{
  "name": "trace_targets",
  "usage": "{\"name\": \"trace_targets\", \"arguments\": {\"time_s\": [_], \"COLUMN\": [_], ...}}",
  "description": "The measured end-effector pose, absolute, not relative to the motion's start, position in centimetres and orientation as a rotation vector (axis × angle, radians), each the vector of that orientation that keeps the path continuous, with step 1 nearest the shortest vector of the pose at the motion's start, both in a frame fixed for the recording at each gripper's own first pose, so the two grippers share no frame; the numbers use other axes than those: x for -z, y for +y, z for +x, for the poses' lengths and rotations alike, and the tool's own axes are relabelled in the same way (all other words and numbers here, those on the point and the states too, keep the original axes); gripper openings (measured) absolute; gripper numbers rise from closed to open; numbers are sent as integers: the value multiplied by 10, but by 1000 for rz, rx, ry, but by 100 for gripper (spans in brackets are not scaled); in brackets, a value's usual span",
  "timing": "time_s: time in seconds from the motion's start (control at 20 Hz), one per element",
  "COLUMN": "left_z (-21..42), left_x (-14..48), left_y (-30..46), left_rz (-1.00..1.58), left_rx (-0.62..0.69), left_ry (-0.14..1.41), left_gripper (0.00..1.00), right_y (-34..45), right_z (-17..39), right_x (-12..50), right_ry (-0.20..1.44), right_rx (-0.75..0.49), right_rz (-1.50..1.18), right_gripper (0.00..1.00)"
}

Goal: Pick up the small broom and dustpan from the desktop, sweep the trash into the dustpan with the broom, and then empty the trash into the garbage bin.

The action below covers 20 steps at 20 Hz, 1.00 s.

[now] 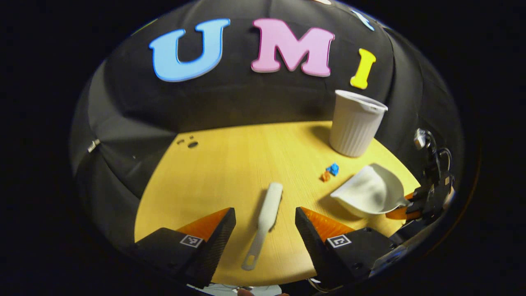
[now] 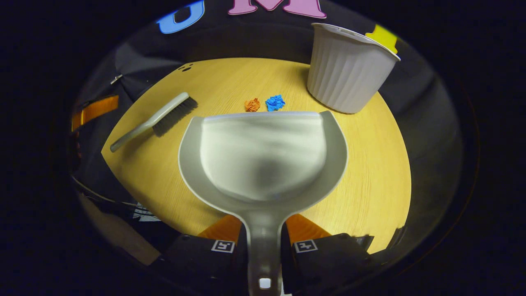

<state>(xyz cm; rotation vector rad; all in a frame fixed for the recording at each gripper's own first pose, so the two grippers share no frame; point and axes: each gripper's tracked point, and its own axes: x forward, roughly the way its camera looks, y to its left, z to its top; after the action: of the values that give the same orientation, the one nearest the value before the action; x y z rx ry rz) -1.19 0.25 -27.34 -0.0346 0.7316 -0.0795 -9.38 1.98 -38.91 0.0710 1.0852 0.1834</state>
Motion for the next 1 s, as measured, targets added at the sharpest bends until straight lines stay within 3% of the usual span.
{"name": "trace_targets", "arguments": {"time_s": [0.35, 0.7, 0.85, 0.9, 1.0], "left_z": [-11, -4, 3, 5, 9], "left_x": [365, 412, 416, 415, 418], "left_y": [6, 3, 5, 5, 3], "left_rz": [-1, 48, 80, 88, 100], "left_rx": [143, 181, 183, 189, 205], "left_ry": [1004, 1153, 1157, 1159, 1154], "left_gripper": [86, 79, 74, 63, 58], "right_y": [0, -8, -8, -7, -8], "right_z": [-119, -140, -142, -141, -139], "right_x": [372, 368, 366, 367, 366], "right_ry": [1087, 1108, 1111, 1110, 1110], "right_rx": [-108, -64, -62, -65, -76], "right_rz": [103, 117, 128, 129, 121], "right_gripper": [37, 37, 37, 37, 37]}}
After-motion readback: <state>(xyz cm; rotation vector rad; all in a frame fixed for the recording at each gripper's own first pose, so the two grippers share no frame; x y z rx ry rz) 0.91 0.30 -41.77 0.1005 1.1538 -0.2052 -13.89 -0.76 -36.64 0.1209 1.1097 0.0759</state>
